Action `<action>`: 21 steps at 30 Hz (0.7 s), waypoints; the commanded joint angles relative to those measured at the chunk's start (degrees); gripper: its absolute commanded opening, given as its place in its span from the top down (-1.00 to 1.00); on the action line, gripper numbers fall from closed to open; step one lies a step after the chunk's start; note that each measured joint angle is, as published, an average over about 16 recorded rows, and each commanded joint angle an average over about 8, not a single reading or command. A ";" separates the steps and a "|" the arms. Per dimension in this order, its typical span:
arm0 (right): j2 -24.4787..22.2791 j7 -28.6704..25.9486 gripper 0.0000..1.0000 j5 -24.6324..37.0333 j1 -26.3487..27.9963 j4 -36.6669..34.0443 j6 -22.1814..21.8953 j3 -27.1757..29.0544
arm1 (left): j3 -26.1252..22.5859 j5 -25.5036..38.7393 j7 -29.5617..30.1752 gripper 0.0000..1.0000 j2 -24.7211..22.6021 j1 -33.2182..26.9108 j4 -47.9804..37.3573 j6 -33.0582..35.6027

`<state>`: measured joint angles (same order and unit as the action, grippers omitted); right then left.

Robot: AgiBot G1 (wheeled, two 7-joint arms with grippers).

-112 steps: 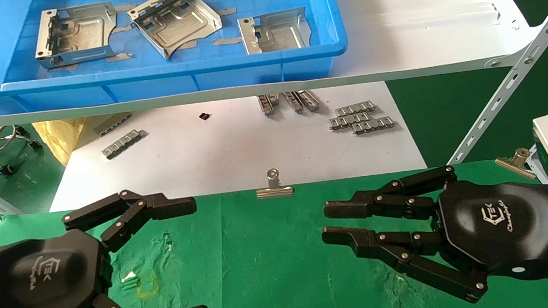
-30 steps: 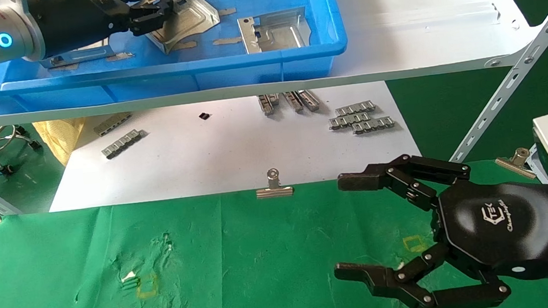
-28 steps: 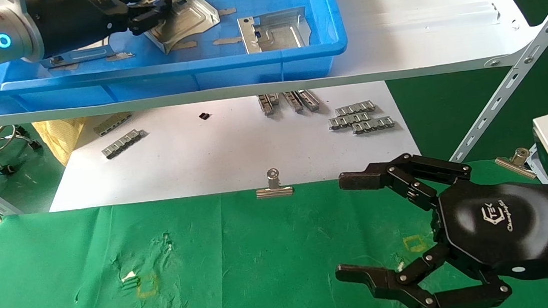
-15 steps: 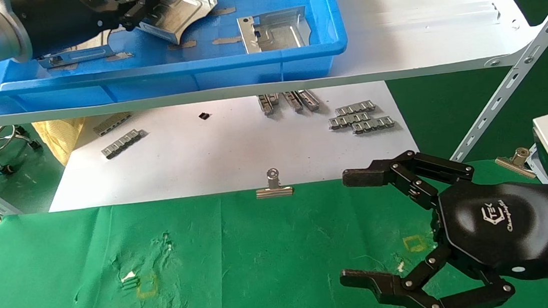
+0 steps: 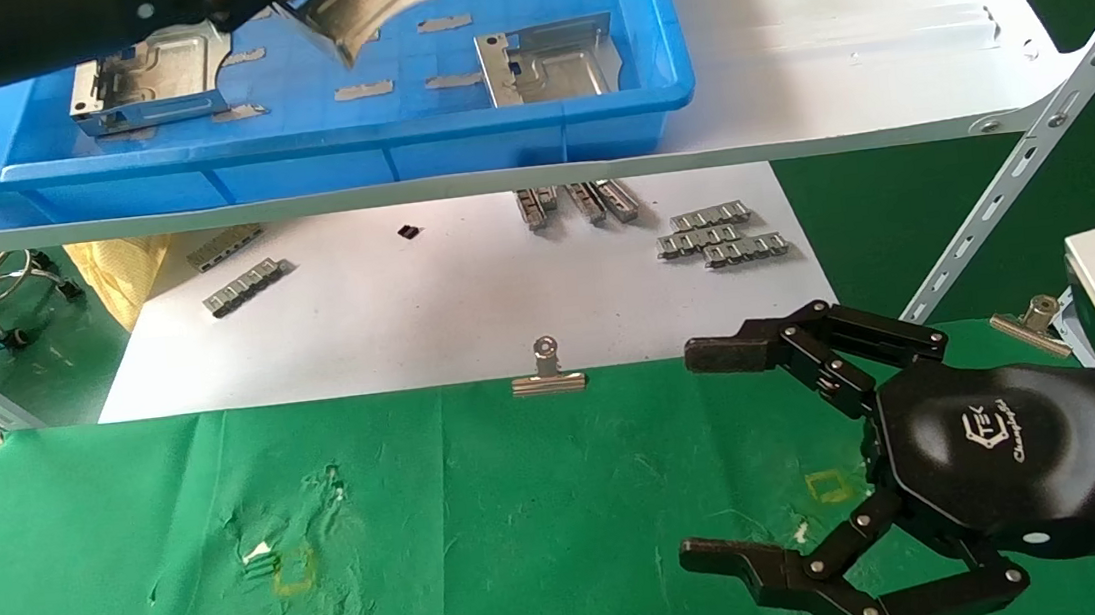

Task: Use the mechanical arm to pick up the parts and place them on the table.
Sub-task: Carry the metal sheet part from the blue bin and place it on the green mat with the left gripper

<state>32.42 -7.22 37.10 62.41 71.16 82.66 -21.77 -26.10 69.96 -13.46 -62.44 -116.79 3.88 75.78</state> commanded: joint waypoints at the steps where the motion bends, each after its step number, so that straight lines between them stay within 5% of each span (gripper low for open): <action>1: 0.00 0.00 -1.00 0.00 0.00 0.00 0.00 0.00 | 0.43 -0.73 -0.81 1.00 1.23 0.28 0.49 4.82; 10: 0.00 0.00 -1.00 0.00 0.00 0.00 0.00 0.00 | 0.46 -3.92 -5.31 1.00 5.92 4.64 7.10 16.15; 21: 0.00 0.00 -1.00 0.00 0.00 0.00 0.00 0.00 | -7.22 -22.61 -4.62 1.00 21.26 21.59 37.64 16.18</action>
<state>32.42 -7.22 37.10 62.41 71.16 82.66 -21.78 -33.43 50.31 -20.72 -42.19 -96.40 38.40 91.94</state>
